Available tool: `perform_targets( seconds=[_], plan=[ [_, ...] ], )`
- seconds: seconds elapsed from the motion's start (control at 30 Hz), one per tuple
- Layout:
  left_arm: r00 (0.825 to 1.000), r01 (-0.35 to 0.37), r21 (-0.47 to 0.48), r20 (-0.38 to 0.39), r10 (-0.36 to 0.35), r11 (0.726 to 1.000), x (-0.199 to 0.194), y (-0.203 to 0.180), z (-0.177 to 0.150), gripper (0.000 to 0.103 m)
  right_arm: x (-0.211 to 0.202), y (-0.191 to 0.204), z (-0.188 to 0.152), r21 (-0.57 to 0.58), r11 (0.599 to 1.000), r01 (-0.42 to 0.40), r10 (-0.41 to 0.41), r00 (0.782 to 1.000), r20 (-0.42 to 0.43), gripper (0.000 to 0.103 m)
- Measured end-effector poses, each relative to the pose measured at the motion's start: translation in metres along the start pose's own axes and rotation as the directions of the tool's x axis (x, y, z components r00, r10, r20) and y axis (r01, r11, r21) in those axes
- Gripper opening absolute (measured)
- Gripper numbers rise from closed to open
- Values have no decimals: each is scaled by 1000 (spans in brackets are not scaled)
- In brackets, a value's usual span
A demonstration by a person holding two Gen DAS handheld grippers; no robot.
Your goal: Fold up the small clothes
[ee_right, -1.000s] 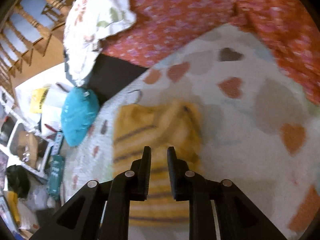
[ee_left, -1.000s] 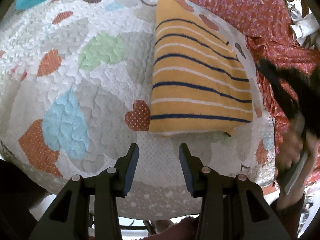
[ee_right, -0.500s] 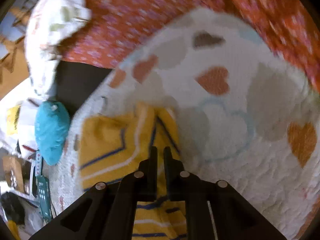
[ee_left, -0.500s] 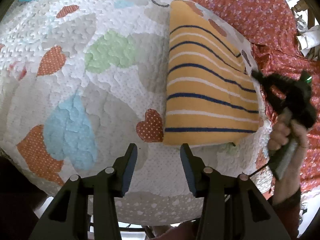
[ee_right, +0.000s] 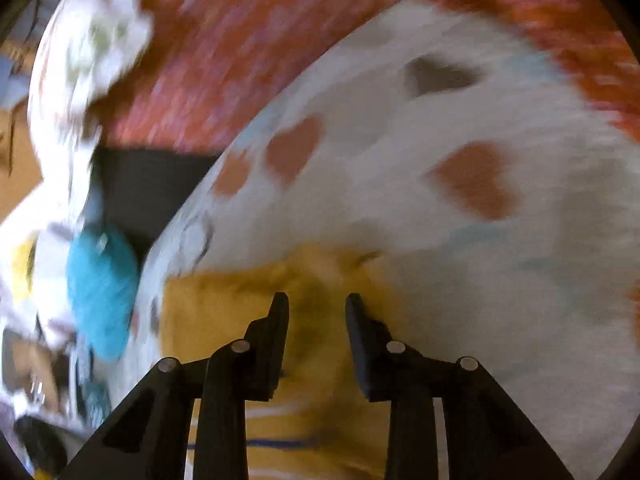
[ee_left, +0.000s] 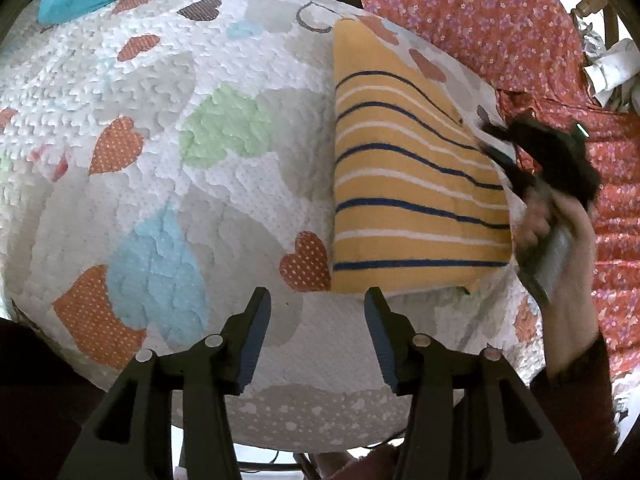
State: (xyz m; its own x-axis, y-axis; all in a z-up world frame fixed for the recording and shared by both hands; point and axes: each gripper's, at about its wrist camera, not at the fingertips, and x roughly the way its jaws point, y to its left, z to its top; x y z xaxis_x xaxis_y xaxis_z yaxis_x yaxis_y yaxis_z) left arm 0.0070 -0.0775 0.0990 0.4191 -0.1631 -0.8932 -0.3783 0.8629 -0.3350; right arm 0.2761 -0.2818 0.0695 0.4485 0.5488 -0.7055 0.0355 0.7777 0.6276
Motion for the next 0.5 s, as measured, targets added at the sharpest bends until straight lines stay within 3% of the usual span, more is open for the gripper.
perform_targets(
  seconds=[0.17,0.3,0.37,0.43,0.5],
  plan=[
    [1000,-9,20,-3,9,1000,1,-11,-7,47,-69,-44,-35,40,997,-62,59,996,60,44],
    [989,-120,104,99,110,987,-20,-33,-16,47,-106,-57,-95,-47,998,29,-23,994,105,48],
    [965,-215,134,183,189,967,-33,-43,-21,48,-118,-58,-124,-98,989,113,-98,984,146,49],
    [924,-300,145,291,249,943,-51,-54,-26,53,-124,-59,-141,-108,982,155,-135,975,175,52],
    [891,-341,137,362,273,930,-66,-59,-29,70,-132,-58,-152,-142,976,168,-141,973,182,54]
  ],
)
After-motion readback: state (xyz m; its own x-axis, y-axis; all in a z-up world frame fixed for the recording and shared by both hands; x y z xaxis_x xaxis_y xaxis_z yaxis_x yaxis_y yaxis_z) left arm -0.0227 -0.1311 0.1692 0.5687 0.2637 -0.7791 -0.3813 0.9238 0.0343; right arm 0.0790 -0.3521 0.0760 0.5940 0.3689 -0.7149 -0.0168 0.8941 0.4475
